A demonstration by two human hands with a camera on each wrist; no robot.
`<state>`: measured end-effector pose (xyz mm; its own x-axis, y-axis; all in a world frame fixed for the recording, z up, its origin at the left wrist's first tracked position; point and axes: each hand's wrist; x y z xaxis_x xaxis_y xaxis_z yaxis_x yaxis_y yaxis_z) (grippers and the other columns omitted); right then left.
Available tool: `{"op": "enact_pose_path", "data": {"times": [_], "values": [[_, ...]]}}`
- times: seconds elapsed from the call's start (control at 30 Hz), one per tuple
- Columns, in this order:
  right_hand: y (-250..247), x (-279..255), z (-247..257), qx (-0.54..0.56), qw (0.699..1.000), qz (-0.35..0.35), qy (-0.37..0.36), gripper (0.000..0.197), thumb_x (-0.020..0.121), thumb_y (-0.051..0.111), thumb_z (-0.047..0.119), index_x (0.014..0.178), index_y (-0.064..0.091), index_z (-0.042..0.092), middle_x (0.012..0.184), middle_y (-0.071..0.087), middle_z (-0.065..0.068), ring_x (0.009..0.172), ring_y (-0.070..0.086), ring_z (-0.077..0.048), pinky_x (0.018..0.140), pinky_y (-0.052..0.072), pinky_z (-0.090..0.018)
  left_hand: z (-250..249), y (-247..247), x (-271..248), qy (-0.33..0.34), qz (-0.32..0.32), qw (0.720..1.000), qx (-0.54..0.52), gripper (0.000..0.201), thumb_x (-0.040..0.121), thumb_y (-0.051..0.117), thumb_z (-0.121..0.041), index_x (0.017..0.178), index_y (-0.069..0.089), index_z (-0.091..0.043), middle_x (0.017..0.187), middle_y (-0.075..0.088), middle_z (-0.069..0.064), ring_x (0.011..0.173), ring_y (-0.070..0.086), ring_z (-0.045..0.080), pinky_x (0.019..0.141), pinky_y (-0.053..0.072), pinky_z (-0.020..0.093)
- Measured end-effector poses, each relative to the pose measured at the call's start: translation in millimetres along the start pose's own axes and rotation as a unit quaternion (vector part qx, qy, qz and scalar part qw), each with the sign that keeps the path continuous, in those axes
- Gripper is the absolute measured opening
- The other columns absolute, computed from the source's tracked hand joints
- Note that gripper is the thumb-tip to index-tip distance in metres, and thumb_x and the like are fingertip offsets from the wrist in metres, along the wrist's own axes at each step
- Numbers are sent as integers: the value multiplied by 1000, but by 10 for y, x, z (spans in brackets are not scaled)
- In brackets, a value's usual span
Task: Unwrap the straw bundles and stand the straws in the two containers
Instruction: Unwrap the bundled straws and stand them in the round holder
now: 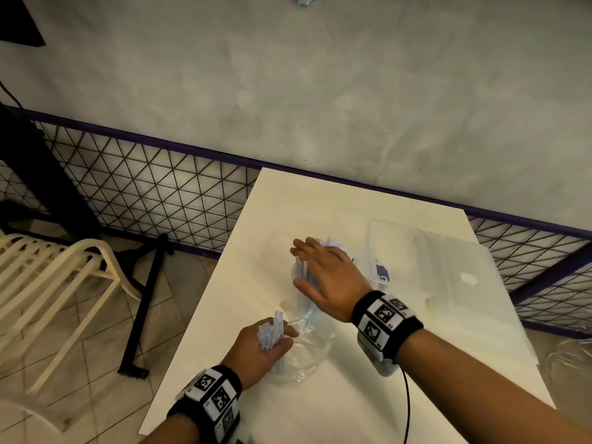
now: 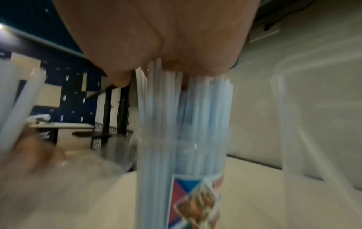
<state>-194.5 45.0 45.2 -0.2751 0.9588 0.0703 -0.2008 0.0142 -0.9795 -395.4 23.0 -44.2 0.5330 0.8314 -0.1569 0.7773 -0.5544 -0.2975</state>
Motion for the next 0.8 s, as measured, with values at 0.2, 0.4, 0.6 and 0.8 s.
{"op": "enact_pose_path", "data": {"times": [0.2, 0.4, 0.6, 0.8], "values": [[-36, 129, 59, 36, 996, -71, 37, 64, 96, 41, 58, 151, 25, 30, 161, 23, 7, 148, 20, -11, 117, 14, -38, 8, -13, -6, -17, 3, 1000, 8, 10, 73, 64, -52, 83, 65, -51, 85, 57, -53, 87, 58, -23, 78, 40, -1], [67, 252, 0, 15, 996, -89, 23, 41, 101, 39, 29, 140, 50, 22, 150, 46, 1, 138, 43, -24, 106, 38, -43, 0, -31, 1, -40, -5, 999, 2, 16, 85, 71, -31, 88, 65, -45, 83, 65, -41, 83, 62, -15, 76, 45, 1], [38, 229, -39, -93, 994, 5, 49, 64, 97, 9, 53, 151, 30, 27, 160, 26, 9, 151, 13, -21, 117, 13, -47, 73, 2, 64, -21, -1, 1000, -3, 34, 65, 62, -66, 96, 58, -53, 89, 56, -52, 90, 57, -22, 82, 40, -1], [37, 265, -102, -34, 993, -31, 108, 42, 98, 29, 52, 130, 53, 38, 139, 54, 16, 131, 45, -21, 101, 34, -47, 162, 17, 90, -19, -10, 999, -43, 37, 62, 59, -61, 90, 66, -39, 92, 65, -40, 92, 63, -12, 82, 41, 0]]}}
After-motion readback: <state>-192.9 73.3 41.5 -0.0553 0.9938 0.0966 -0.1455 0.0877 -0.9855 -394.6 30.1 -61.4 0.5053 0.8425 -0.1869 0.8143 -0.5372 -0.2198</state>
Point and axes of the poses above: each hand's wrist, its own x-axis towards the middle knuckle, its own y-axis out of the palm, z = x × y
